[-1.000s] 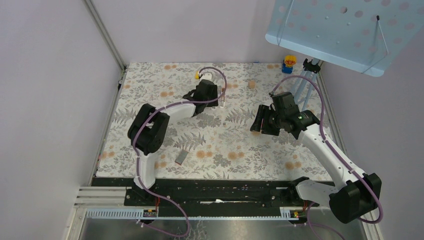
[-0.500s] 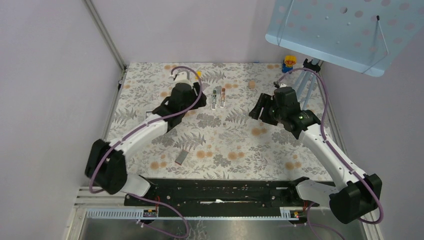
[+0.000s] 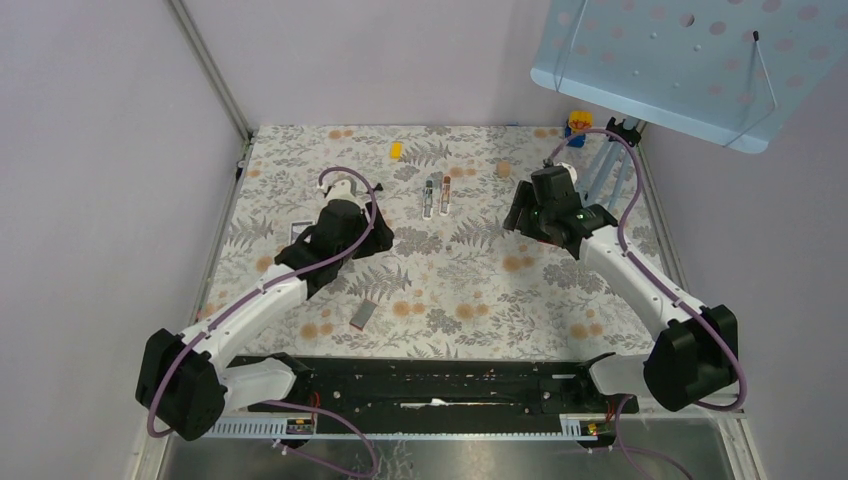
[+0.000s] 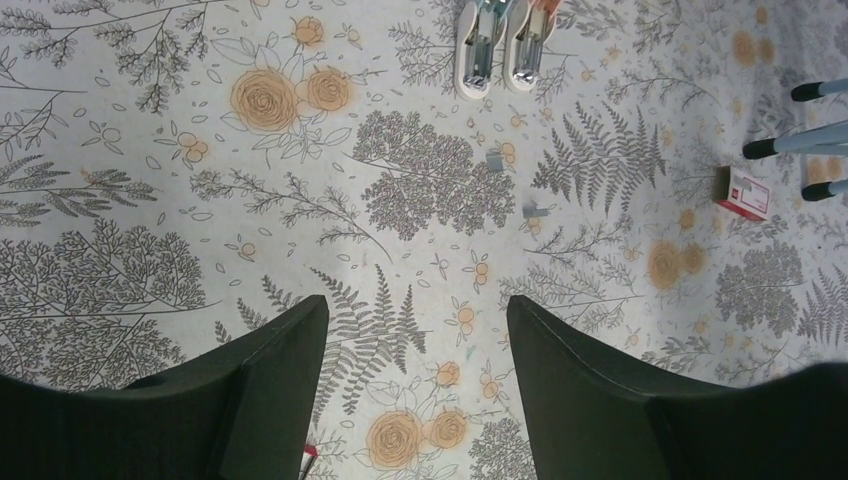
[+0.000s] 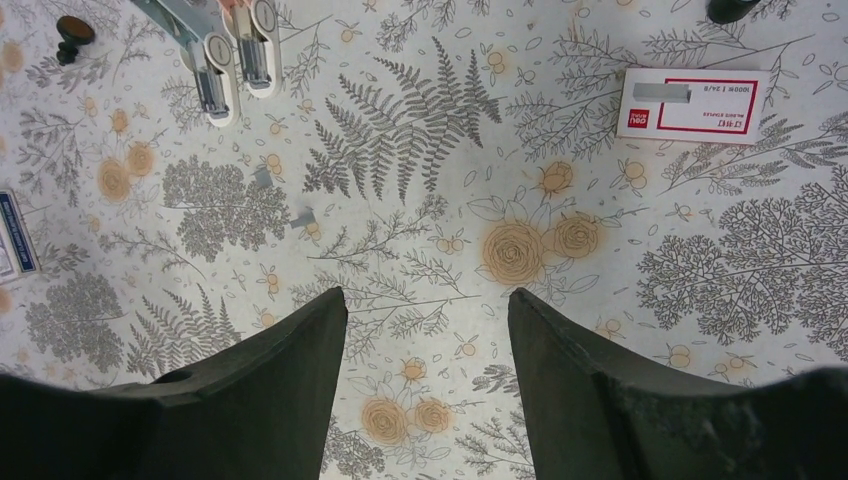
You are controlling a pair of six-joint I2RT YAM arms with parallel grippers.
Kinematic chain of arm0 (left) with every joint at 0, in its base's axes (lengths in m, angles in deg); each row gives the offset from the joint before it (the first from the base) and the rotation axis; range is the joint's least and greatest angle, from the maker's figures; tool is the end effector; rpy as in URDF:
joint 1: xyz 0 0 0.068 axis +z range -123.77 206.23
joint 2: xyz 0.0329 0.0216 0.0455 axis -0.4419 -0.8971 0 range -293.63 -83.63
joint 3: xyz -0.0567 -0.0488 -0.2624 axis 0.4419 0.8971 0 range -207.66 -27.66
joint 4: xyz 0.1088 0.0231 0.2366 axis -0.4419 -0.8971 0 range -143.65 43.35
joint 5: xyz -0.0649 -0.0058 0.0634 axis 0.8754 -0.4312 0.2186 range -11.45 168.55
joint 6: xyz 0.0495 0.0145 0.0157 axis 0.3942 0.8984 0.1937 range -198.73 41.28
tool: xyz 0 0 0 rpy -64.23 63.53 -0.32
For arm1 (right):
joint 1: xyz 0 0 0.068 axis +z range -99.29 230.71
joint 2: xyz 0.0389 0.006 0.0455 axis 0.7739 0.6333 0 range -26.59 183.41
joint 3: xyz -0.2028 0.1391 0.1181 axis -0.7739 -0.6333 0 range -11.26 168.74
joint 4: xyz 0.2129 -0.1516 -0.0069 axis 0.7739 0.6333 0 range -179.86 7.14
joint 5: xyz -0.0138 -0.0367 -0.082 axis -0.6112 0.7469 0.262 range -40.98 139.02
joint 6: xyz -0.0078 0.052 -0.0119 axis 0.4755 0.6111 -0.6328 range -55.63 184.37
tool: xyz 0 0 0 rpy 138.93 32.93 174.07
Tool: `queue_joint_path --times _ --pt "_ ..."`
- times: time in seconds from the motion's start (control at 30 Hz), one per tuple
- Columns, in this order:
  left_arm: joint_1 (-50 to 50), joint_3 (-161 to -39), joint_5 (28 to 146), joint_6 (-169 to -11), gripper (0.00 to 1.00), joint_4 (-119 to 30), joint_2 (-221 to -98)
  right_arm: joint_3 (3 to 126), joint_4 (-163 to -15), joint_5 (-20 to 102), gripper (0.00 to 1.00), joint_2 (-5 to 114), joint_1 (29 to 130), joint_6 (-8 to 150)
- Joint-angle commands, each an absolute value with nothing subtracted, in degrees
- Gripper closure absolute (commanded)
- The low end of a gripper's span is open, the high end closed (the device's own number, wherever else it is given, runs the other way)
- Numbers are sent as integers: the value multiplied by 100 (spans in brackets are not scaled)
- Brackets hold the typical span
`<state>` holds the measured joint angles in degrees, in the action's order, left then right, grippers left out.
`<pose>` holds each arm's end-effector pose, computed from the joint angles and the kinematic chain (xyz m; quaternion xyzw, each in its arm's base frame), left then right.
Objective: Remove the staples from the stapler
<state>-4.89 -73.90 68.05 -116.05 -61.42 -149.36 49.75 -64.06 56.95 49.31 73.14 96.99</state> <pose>0.2195 -0.1249 0.2676 -0.0904 0.8766 -0.1949 0.4305 0.2706 0.1063 0.2933 0.1092 0.9005 0.1367 0.3981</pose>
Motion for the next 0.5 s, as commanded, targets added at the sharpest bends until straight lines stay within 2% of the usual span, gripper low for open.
queue_joint_path --times 0.0,0.3,0.47 --pt "-428 -7485 6941 -11498 29 -6221 -14910 4895 -6536 5568 33 4975 7294 9617" --pt "-401 -7723 6660 -12086 25 -6669 -15330 4644 -6655 4711 32 4967 7293 9110" --pt "-401 -7836 6393 -12760 22 -7526 -15446 4622 -6597 4120 32 5226 7292 8825"
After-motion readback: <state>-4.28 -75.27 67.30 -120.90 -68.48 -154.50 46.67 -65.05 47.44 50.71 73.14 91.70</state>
